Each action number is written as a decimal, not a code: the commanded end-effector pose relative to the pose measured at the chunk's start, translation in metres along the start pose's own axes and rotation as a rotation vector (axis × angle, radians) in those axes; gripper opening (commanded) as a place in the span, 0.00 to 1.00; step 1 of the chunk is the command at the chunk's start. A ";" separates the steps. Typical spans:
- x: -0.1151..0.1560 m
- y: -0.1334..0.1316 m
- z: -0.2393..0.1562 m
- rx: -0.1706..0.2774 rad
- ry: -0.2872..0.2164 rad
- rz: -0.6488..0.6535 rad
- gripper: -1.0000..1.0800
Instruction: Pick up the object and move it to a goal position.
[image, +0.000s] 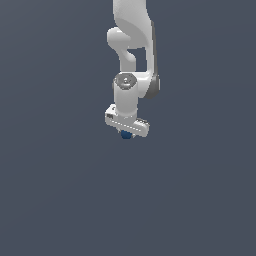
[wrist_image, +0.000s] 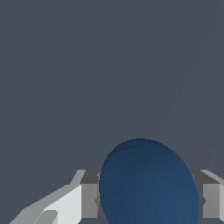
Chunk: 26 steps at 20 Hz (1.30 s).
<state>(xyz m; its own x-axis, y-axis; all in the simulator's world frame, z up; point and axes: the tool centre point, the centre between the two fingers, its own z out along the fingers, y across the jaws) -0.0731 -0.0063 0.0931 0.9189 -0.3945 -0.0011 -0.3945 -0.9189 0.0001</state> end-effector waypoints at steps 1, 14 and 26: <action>-0.004 -0.007 -0.022 0.000 0.001 0.000 0.00; -0.028 -0.047 -0.142 -0.001 0.002 0.001 0.00; -0.034 -0.064 -0.186 0.000 0.001 0.000 0.00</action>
<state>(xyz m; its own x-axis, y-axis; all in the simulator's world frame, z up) -0.0792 0.0652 0.2768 0.9191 -0.3941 0.0006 -0.3941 -0.9191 0.0004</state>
